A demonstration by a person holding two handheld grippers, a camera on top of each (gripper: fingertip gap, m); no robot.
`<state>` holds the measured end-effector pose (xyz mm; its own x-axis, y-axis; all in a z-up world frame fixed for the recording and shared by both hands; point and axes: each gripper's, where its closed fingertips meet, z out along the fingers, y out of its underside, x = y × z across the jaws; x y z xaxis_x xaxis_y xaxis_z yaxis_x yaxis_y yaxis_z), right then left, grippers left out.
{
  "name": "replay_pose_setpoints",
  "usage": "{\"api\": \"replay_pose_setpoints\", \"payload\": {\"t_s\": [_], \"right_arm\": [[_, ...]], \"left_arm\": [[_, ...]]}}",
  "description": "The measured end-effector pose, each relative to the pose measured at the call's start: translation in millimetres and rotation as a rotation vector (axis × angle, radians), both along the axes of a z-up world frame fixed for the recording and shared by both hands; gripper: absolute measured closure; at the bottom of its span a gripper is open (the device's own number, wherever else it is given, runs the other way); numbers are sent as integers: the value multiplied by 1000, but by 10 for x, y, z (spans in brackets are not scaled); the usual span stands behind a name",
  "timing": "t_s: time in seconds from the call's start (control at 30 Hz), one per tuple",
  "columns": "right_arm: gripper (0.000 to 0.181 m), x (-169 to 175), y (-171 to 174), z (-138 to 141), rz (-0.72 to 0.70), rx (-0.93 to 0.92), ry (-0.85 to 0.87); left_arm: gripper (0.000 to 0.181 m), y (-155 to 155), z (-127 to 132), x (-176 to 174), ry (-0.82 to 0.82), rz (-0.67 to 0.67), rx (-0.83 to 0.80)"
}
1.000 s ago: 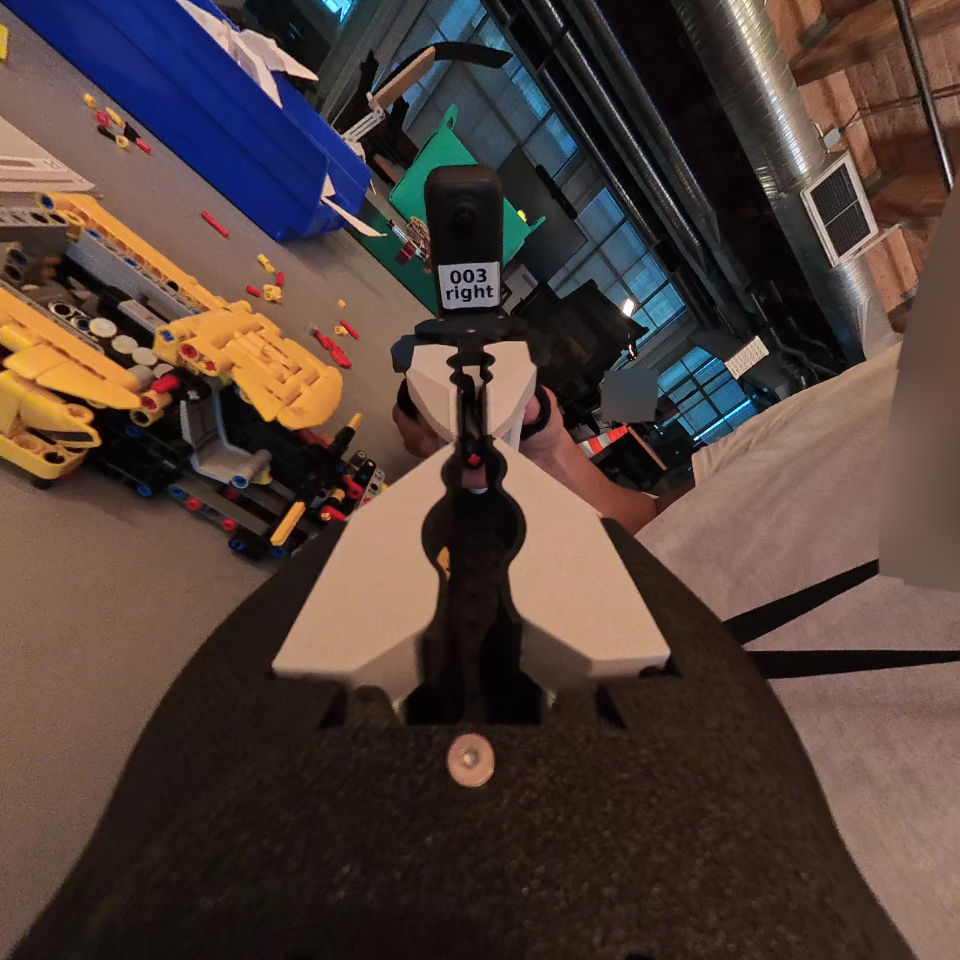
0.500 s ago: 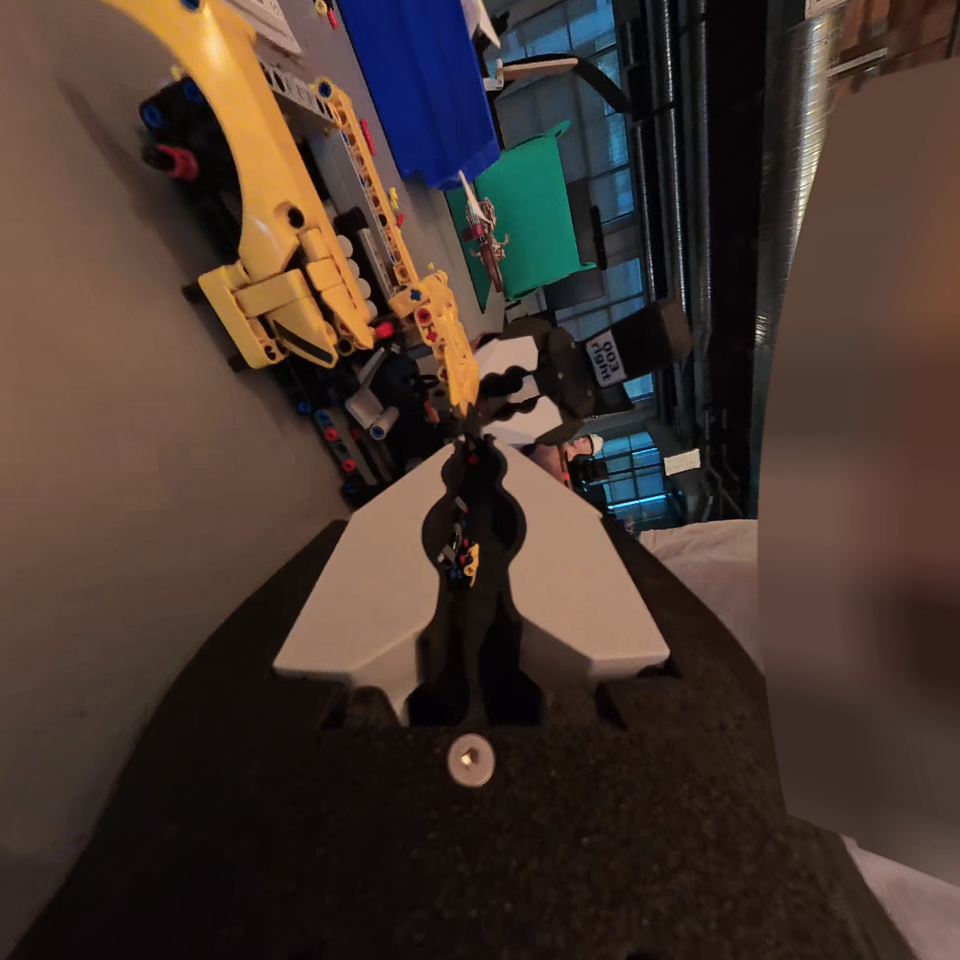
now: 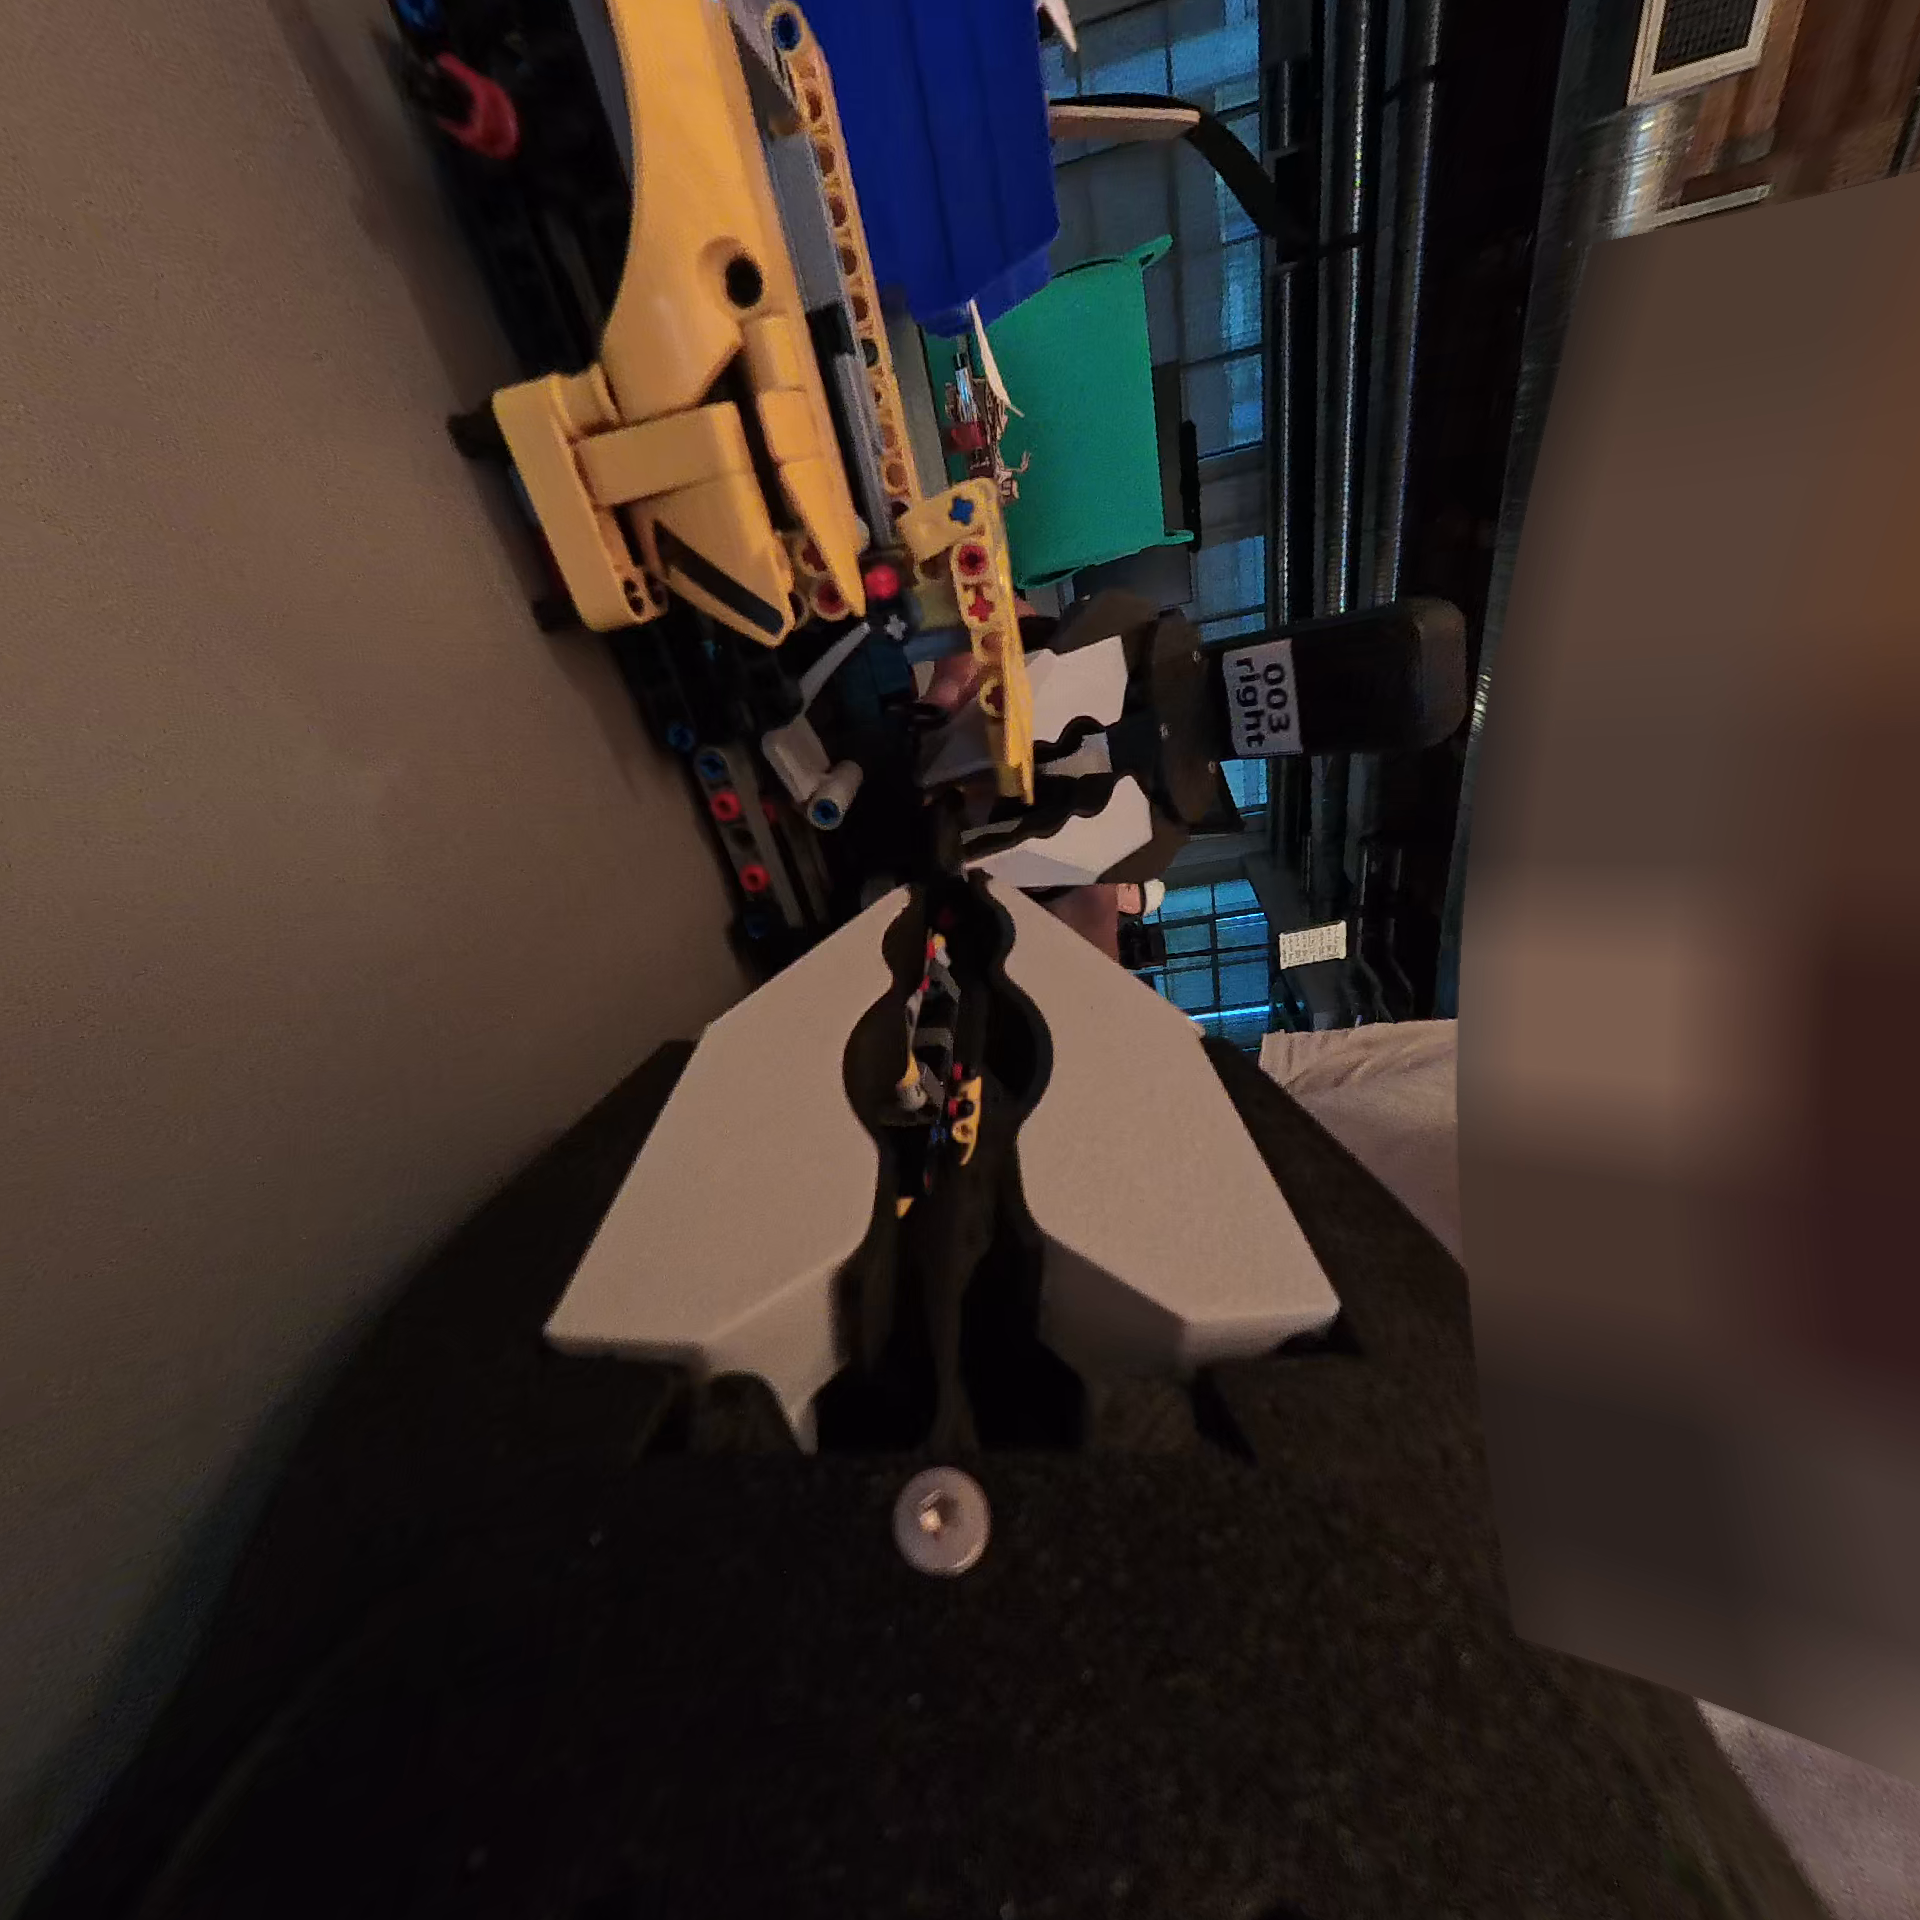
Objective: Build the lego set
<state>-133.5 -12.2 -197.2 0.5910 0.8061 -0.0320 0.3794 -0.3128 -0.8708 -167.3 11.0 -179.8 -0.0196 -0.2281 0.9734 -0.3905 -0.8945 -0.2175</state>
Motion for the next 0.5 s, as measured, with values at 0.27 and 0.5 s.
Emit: {"api": "replay_pose_setpoints", "payload": {"t_s": [0.27,0.5], "right_arm": [[169,-18,-18,-7,15,-16,24],[170,-18,-20,-10,17,-23,27]], "left_arm": [[175,-1,-69,66,35,10,-15],[175,-52,-68,79,32,-4,6]]}}
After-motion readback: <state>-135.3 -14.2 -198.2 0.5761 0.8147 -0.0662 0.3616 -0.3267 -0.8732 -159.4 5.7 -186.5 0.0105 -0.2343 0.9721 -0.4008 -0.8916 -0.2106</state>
